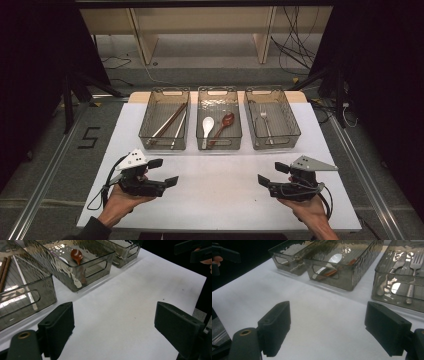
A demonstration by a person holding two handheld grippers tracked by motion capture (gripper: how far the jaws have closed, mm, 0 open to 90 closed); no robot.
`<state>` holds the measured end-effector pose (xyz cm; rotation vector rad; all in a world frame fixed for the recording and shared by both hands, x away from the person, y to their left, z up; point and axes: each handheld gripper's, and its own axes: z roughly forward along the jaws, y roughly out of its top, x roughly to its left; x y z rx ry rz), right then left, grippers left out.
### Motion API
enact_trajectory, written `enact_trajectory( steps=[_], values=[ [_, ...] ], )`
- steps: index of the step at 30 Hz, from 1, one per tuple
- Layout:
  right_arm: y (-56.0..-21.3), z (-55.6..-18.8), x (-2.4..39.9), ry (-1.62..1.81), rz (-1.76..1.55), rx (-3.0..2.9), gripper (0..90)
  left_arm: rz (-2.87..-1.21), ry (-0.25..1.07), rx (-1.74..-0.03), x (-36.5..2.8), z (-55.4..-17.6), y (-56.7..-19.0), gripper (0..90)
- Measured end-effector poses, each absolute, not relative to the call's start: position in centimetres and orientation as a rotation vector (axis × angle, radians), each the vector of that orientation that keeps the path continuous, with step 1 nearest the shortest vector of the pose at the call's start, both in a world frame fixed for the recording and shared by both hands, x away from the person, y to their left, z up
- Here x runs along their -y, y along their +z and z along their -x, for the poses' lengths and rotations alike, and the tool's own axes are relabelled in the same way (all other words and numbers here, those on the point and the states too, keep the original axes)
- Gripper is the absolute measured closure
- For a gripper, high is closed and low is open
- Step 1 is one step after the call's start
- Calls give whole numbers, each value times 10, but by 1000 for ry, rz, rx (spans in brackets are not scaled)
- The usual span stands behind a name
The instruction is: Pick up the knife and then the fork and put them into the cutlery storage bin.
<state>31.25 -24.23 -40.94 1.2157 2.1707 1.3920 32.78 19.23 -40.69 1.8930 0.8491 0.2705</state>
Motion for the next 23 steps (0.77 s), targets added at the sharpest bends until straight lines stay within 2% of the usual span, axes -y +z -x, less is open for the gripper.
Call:
enact_trajectory(
  steps=[23],
  values=[
    [-407,-304,244,1403,-1195,-2140,218,-1878,266,-857,-193,-328,-407,155]
  ],
)
